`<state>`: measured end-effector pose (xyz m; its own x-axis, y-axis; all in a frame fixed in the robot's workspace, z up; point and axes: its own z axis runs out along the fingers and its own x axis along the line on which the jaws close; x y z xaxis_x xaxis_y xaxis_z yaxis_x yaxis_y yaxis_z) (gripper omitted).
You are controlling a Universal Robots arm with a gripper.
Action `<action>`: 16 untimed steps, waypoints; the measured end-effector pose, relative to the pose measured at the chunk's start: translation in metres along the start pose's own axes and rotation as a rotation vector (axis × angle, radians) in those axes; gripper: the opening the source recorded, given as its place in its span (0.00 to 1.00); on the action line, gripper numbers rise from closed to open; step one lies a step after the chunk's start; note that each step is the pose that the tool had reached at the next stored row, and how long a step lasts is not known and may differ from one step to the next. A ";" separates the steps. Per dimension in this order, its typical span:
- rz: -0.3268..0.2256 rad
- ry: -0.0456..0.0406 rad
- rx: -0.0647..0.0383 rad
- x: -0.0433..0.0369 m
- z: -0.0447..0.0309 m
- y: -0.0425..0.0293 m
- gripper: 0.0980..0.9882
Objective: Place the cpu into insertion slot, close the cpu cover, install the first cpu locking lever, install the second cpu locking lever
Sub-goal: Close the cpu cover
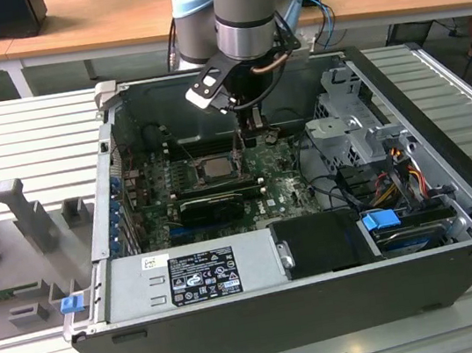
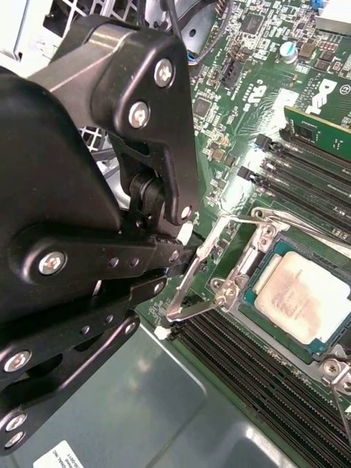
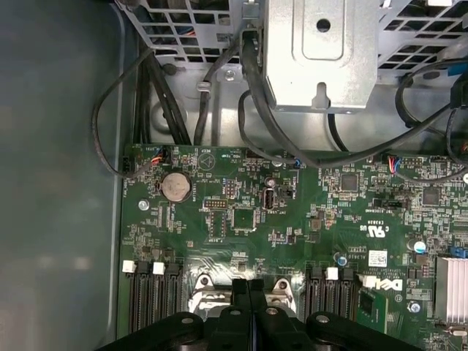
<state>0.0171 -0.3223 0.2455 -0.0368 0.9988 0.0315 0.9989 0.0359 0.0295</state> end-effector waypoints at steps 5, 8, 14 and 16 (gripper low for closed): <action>0.000 0.0007 0.000 0.0002 0.0000 -0.0034 0.01; 0.000 0.0017 0.000 0.0003 -0.0001 -0.0064 0.01; 0.000 0.0021 0.000 0.0001 0.0093 -0.0106 0.01; 0.000 0.0022 0.000 0.0000 0.0131 -0.0120 0.01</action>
<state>0.0056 -0.3222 0.2320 -0.0368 0.9988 0.0336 0.9989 0.0358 0.0296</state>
